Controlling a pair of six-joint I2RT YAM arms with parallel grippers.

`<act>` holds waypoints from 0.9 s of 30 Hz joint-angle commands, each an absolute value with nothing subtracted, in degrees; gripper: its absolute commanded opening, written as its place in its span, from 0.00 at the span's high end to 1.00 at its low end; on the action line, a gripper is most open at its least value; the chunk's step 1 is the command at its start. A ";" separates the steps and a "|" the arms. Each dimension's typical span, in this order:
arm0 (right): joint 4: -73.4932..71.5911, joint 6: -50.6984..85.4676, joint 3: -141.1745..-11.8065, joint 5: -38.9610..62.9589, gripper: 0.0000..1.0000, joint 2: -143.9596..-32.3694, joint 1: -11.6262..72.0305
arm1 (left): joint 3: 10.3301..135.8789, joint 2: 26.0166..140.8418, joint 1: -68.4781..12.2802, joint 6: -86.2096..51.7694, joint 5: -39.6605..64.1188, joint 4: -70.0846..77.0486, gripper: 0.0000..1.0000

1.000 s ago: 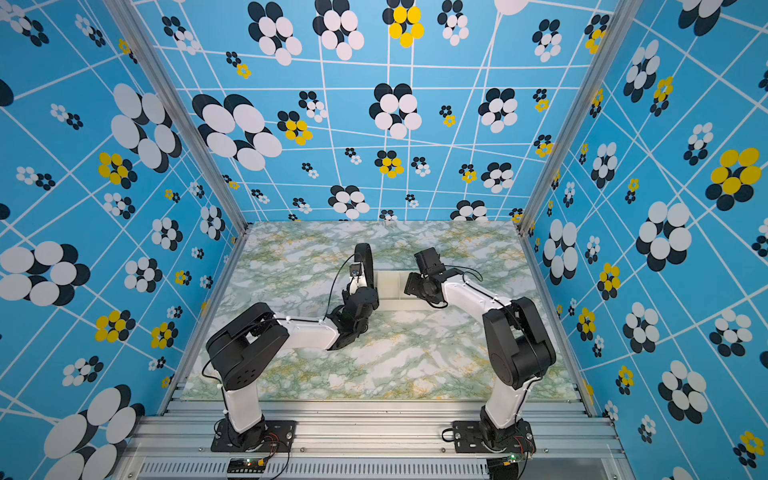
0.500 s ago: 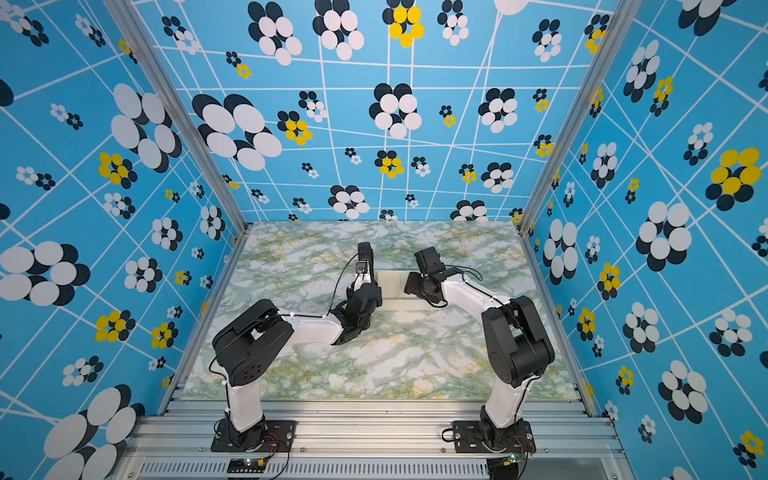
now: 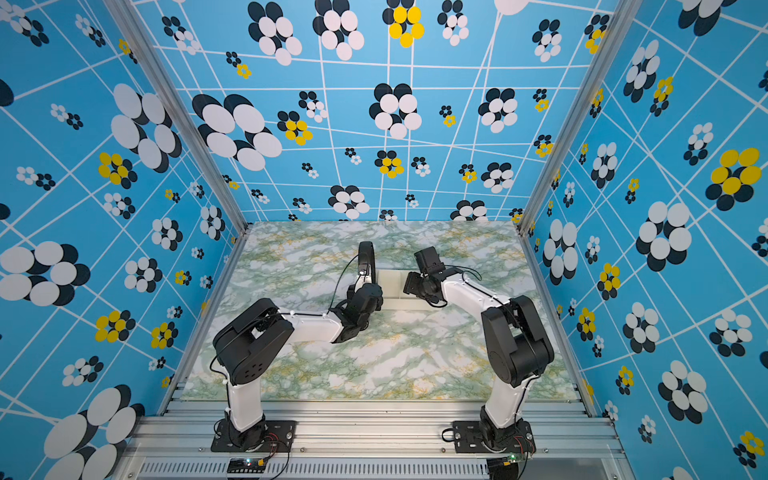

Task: Place the belts into the storage roll
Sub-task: Place the belt in the container.

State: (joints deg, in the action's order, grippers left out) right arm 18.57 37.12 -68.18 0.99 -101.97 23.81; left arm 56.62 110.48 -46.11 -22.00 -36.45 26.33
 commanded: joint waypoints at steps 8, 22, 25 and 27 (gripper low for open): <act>18.80 37.38 -68.81 2.04 0.29 -103.53 23.55 | 51.36 107.99 -47.11 -14.68 -37.04 20.84 0.32; 18.10 34.12 -69.81 0.16 0.28 -101.69 23.51 | 50.93 101.93 -48.10 -4.82 -38.87 26.11 0.17; 17.60 33.93 -69.66 0.12 0.28 -101.43 23.52 | 49.91 100.85 -48.50 -3.02 -39.19 28.34 0.14; 17.14 33.47 -69.50 0.09 0.28 -101.16 23.54 | 49.58 100.22 -48.79 -1.29 -38.87 29.56 0.14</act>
